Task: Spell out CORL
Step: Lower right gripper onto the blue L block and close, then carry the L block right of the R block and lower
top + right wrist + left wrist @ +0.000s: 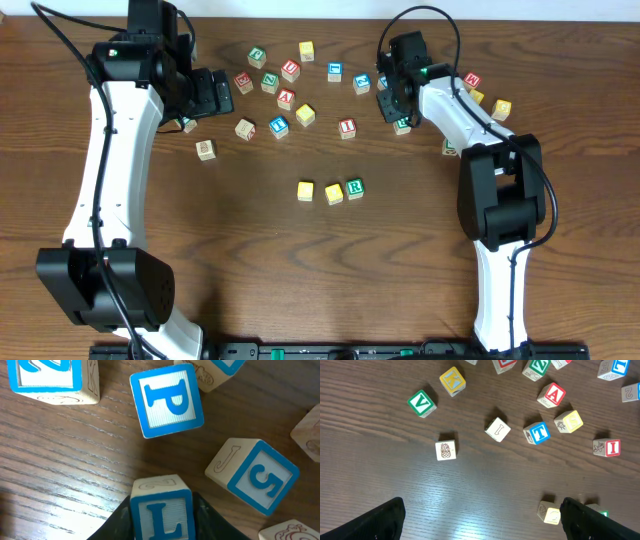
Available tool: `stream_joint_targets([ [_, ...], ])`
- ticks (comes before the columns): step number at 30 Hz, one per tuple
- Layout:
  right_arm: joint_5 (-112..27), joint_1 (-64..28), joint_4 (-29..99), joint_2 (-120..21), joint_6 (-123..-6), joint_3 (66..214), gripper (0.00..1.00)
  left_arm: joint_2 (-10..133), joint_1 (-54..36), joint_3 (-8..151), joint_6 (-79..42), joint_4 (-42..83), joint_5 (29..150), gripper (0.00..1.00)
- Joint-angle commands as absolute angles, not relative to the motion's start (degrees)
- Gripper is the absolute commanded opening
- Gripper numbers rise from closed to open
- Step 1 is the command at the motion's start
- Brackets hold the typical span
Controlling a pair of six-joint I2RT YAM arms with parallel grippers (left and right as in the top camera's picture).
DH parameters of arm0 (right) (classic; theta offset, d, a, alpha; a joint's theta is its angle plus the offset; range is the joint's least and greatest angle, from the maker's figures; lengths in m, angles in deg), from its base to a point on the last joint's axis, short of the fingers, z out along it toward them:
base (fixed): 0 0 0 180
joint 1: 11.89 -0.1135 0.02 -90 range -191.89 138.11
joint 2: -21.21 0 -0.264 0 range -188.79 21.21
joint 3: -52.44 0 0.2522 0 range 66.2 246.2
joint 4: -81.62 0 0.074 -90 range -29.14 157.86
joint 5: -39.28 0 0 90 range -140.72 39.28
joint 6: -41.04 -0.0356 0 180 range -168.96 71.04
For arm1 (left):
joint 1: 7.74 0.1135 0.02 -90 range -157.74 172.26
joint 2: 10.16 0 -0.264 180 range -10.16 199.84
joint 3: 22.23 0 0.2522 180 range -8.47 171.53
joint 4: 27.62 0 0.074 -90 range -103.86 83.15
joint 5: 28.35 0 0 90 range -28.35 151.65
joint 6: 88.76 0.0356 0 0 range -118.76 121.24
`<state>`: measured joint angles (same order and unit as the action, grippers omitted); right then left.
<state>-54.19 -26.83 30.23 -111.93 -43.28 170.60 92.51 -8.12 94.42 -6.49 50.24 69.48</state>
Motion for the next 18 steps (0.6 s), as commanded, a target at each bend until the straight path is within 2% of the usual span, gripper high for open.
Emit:
stream_joint_targets([
  [1,-54.4,-26.6,30.2,-113.0,-45.6,170.2,0.28,92.8,-7.9,94.4,-7.0,50.4,70.0,0.98],
  [5,-53.3,-26.6,30.6,-112.4,-50.5,170.2,0.24,92.8,-7.9,94.4,-7.0,50.4,70.0,0.98],
  [18,-51.6,-26.7,27.8,-103.8,-52.4,170.4,0.19,92.8,-7.9,94.4,-7.0,50.4,70.0,0.98],
])
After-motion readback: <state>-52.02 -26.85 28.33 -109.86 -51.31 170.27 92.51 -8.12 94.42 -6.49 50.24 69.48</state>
